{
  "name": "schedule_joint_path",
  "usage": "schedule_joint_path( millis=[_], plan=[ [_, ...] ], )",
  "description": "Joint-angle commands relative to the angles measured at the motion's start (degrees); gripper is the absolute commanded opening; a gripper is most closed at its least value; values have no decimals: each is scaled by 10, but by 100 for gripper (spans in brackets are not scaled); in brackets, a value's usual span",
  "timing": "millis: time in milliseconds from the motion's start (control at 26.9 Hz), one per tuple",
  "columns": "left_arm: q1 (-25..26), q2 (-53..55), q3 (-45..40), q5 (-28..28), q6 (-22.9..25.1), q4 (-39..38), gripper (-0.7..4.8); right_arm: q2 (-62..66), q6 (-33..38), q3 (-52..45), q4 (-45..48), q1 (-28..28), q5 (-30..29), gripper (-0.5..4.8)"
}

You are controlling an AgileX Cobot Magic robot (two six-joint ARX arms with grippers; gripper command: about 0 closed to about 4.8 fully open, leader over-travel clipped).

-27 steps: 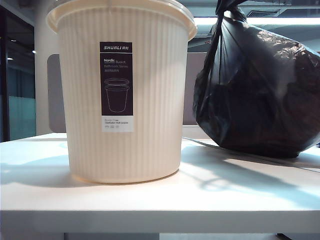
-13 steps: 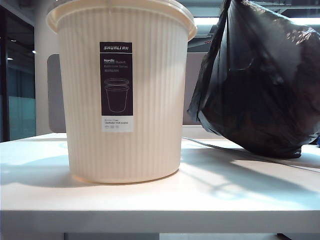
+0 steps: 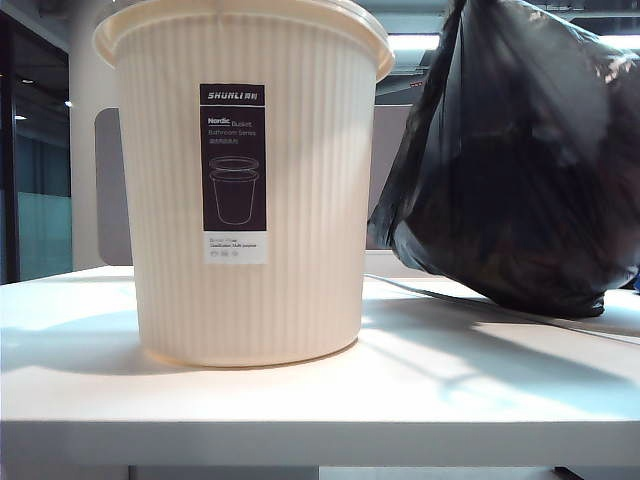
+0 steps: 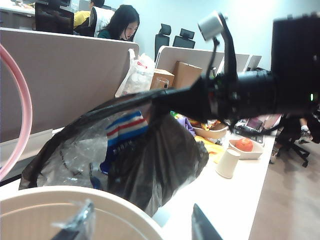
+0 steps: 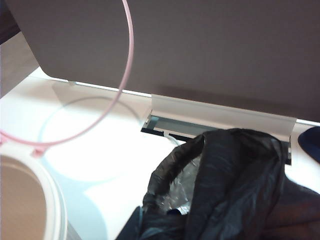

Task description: Open the ring lid of the trash can, pull out the black garbage bag inside, and place it on the table.

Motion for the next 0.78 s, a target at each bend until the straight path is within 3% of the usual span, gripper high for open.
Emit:
schedule_joint_path(
  millis=[37, 298, 781],
  plan=[
    [-1, -3, 3, 6, -4, 7, 246, -39, 4, -75, 67, 0, 3, -1],
    [-1, -3, 3, 6, -5, 7, 245, -112, 5, -219, 163, -6, 2, -1],
    [-1, -3, 3, 19, -7, -10, 246, -162, 16, -350, 261, -28, -3, -2]
  ],
)
